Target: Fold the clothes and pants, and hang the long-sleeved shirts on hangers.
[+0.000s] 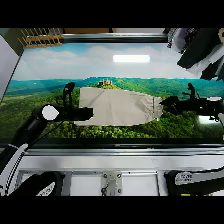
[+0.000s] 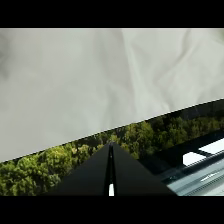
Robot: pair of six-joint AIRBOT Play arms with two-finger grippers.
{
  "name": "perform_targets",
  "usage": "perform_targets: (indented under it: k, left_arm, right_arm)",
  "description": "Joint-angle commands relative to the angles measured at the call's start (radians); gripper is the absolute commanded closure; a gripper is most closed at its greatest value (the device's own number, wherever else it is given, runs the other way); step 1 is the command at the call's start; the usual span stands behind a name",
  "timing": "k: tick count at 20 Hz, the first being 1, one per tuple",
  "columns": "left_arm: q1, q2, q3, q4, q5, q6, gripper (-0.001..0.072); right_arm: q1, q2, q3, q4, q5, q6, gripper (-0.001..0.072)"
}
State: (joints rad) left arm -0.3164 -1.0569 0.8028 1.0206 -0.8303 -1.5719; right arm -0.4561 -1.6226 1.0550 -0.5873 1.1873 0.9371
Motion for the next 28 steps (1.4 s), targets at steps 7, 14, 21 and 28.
perform_targets:
  k: [7,14,21,28]
  left_arm:
    - [-0.004,-0.005,0.001,-0.003,0.000,-0.016,0.0701]
    - [-0.004,-0.005,0.001,-0.002,0.000,-0.016,0.0701]
    - [-0.004,-0.005,0.001,-0.003,0.000,-0.016,0.0701]
    - [-0.004,-0.005,0.000,-0.002,0.000,-0.016,0.0701]
  right_arm:
    - [0.055,-0.067,0.001,-0.011,-0.029,-0.028,-0.0008]
    - [0.127,-0.102,0.001,0.057,-0.028,0.005,-0.0008]
    - [0.257,-0.103,0.001,0.078,-0.032,0.005,-0.0008]
    - [0.340,-0.109,0.001,0.206,-0.032,-0.101,0.0458]
